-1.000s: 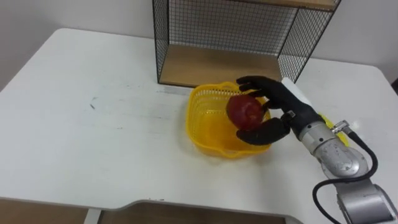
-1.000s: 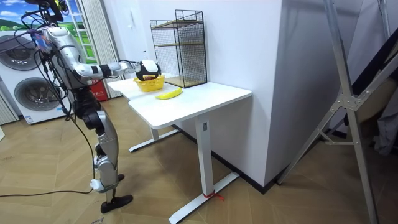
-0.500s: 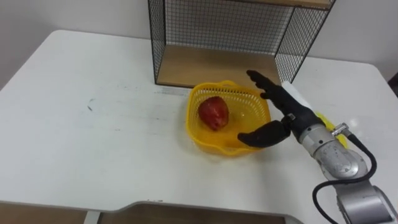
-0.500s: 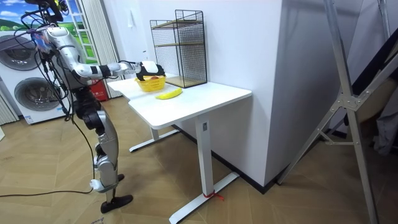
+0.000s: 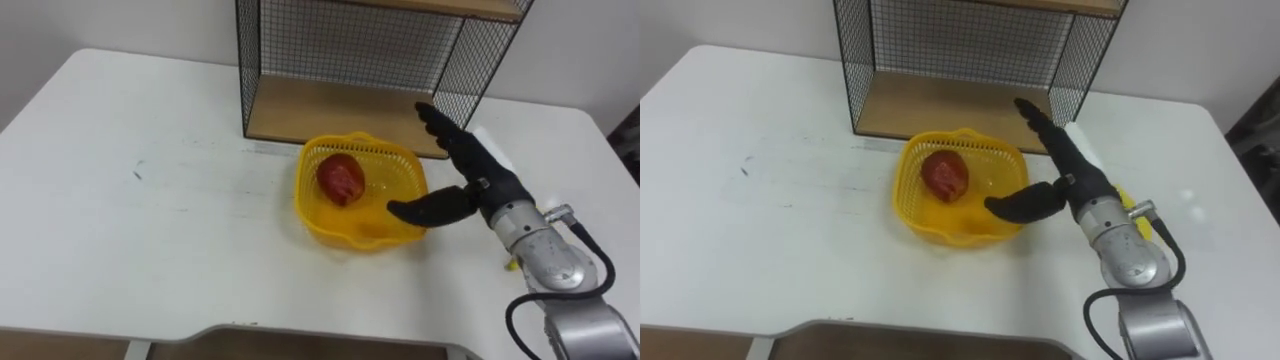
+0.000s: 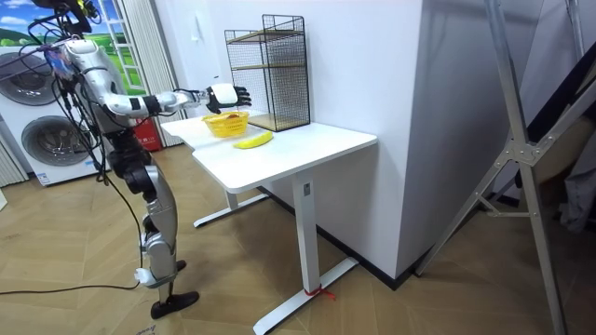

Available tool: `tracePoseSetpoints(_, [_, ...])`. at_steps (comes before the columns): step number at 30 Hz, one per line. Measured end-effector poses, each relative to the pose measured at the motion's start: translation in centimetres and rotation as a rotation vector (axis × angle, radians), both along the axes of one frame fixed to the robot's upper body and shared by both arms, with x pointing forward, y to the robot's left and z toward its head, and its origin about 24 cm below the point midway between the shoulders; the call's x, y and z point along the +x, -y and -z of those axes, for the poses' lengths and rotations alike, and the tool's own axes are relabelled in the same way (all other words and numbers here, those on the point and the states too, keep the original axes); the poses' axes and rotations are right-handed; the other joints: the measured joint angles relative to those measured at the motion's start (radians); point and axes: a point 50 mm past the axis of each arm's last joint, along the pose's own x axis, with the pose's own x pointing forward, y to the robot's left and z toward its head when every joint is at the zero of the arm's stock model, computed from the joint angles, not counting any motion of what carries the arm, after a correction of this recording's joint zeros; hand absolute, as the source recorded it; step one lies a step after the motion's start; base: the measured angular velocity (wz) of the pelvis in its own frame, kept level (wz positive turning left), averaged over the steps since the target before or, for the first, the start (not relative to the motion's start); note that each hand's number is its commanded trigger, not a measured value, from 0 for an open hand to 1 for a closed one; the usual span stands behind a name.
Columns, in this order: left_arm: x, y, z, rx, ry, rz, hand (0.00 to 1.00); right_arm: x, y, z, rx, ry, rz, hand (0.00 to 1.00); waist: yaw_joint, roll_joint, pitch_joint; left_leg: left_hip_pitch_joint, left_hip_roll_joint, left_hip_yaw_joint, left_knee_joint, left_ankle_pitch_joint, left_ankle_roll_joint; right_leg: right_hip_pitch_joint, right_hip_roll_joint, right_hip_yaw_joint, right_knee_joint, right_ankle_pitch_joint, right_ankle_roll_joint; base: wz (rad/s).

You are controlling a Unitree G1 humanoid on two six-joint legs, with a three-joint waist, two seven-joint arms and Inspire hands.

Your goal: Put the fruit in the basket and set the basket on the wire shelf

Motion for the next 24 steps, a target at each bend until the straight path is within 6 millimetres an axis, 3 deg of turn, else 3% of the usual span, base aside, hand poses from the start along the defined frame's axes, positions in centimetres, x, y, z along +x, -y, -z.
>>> tracePoseSetpoints(9, [-1.8, -0.4, -0.1, 0.012, -0.026, -0.066, 0.0, -0.2, 3.6, -2.3, 0.126, 0.151, 0.24, 0.0, -0.038, 0.021, -0.0127, 0.005, 0.0, 0.004, -0.004, 0.0, 0.0, -0.002, 0.0, 0.005, 0.0, 0.0, 0.0, -0.01])
tracePoseSetpoints(18, [-3.0, -0.3, -0.2, 0.017, -0.046, -0.094, 0.0, -0.8, 6.1, -2.6, 0.135, 0.213, 0.443, 0.0, -0.065, 0.013, -0.0081, 0.024, 0.0, 0.007, -0.006, 0.0, 0.0, 0.008, 0.0, 0.011, -0.006, -0.001, 0.001, 0.0])
tracePoseSetpoints(24, [-2.3, -0.4, -0.2, 0.019, -0.025, -0.088, 0.0, -1.2, 7.6, -0.7, 0.117, 0.146, 0.542, 0.0, -0.061, -0.003, -0.0062, 0.021, -0.001, 0.007, -0.006, 0.0, 0.0, 0.013, 0.001, 0.012, -0.013, -0.001, 0.001, 0.0])
